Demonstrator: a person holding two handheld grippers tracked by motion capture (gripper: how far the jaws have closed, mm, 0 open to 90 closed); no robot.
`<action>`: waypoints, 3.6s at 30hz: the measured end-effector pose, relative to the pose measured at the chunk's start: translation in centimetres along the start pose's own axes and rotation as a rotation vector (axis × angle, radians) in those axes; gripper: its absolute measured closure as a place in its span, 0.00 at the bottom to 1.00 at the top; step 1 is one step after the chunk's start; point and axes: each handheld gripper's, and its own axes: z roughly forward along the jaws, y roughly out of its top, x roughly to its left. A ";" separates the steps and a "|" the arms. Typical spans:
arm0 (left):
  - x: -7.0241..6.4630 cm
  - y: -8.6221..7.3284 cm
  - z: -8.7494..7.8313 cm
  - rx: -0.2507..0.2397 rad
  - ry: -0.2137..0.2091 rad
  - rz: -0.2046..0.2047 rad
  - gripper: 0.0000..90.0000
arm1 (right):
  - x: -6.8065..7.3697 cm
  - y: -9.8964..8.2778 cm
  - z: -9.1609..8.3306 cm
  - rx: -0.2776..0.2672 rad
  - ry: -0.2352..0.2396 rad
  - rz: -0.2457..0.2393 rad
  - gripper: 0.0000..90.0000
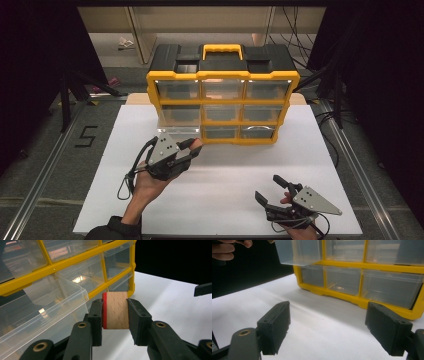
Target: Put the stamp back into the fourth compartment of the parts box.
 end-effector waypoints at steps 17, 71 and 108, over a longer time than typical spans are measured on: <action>0.4 0.9 -0.5 -0.045 0.043 -0.009 0.74 | 0.0 0.0 0.0 0.006 -0.008 -0.003 0.23; 5.1 2.9 0.1 -0.096 0.220 -0.116 0.74 | -0.1 -0.1 0.2 0.009 -0.006 0.005 0.23; 6.1 2.1 1.2 -0.033 0.263 -0.199 0.48 | -0.1 -0.1 0.2 0.008 -0.006 0.005 0.24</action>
